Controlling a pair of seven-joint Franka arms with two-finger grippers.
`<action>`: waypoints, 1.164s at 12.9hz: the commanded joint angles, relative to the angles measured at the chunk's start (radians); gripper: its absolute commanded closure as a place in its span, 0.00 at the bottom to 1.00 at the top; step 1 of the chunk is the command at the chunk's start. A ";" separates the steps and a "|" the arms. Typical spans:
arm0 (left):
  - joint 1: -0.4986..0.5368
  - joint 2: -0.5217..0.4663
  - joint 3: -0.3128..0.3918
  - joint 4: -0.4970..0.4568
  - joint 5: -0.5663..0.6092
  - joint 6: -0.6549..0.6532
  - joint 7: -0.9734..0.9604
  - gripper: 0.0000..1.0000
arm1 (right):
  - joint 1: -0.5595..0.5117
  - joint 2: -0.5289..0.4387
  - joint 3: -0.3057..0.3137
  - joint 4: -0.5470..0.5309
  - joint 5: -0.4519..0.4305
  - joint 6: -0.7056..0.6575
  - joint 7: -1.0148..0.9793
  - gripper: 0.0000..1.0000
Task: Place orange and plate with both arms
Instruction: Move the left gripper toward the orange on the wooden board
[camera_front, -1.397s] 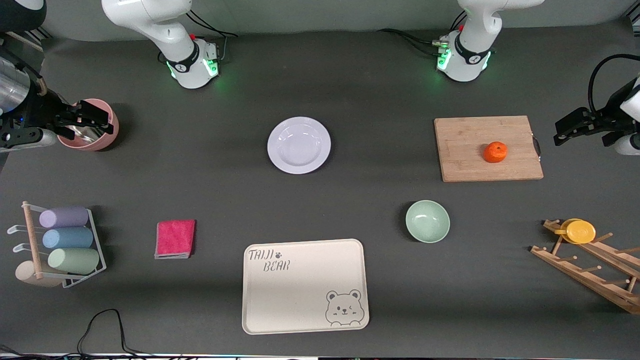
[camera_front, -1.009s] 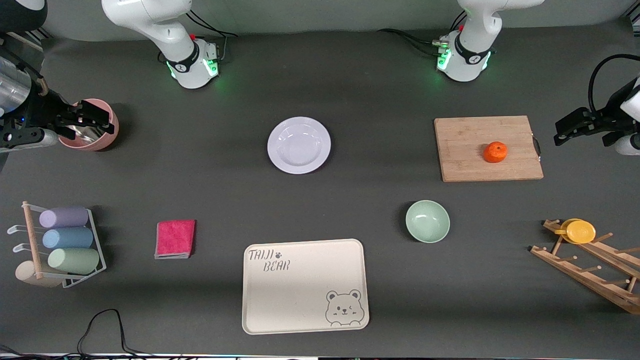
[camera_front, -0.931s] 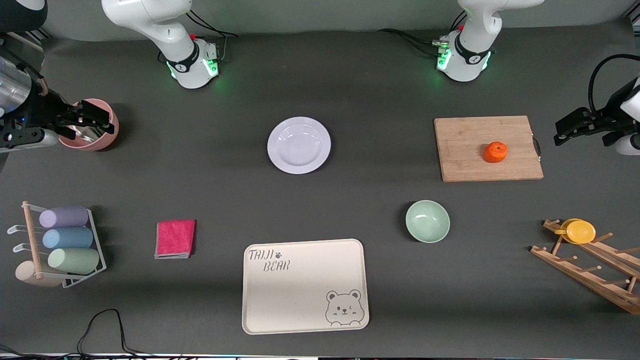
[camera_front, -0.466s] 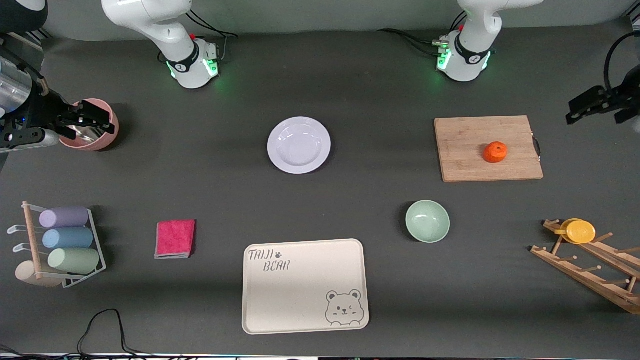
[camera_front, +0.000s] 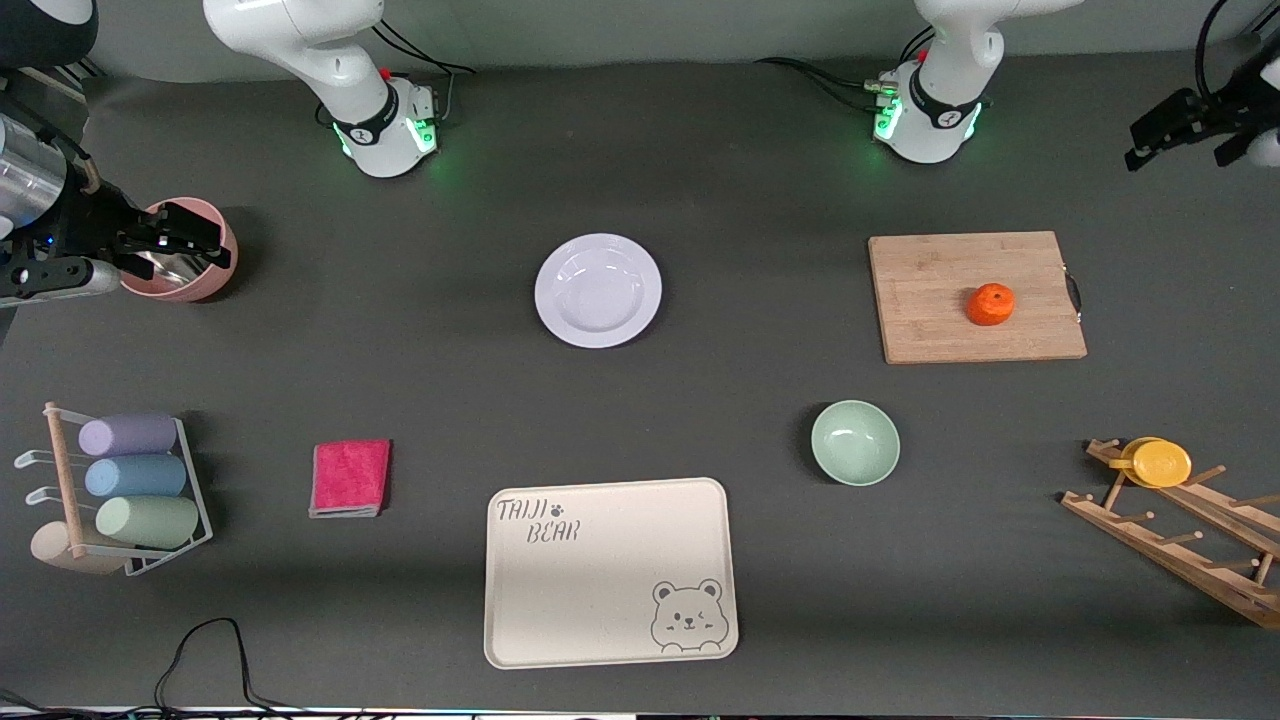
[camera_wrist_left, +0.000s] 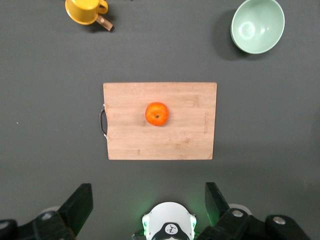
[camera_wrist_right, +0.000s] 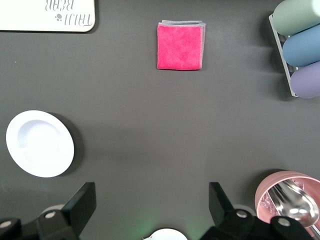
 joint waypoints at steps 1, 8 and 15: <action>0.004 -0.062 -0.005 -0.075 0.007 0.039 0.017 0.00 | 0.005 -0.013 -0.012 -0.010 -0.006 0.008 -0.035 0.00; 0.006 -0.048 -0.003 -0.476 0.009 0.494 0.017 0.00 | 0.007 -0.009 -0.026 -0.010 -0.006 0.017 -0.039 0.00; 0.006 0.102 -0.003 -0.706 0.009 0.898 0.017 0.00 | 0.007 -0.006 -0.026 -0.013 -0.006 0.022 -0.039 0.00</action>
